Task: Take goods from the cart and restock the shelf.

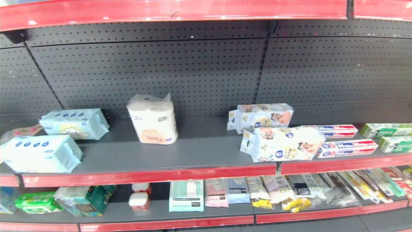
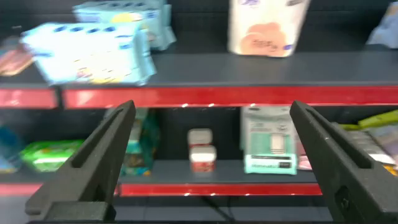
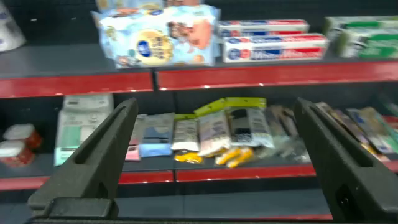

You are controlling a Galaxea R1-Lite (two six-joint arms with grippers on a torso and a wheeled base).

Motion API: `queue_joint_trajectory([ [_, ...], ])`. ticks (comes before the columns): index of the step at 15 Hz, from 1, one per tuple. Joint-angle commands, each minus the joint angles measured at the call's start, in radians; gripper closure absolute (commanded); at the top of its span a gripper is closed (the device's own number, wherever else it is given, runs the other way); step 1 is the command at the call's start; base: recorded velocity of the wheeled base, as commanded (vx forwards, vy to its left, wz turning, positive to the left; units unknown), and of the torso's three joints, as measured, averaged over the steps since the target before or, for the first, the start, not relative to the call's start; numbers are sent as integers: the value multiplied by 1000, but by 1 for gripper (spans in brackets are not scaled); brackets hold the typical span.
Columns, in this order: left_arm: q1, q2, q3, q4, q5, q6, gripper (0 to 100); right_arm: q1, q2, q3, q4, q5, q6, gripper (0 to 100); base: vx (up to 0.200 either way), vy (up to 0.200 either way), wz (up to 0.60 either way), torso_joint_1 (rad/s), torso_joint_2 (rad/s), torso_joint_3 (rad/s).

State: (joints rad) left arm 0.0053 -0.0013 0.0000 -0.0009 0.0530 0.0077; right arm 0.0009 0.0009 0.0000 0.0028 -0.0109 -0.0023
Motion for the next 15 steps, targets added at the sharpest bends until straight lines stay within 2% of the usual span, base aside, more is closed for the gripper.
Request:
queue_joint_trajectory([
  [1, -1, 1, 0, -1, -1, 0, 0, 1, 1, 0, 0, 0, -1, 0, 0, 0, -600, -2, -2, 2],
  [15, -1, 1, 0, -1, -1, 0, 0, 1, 1, 0, 0, 20, -1, 0, 0, 0, -600, 3, 3, 3],
])
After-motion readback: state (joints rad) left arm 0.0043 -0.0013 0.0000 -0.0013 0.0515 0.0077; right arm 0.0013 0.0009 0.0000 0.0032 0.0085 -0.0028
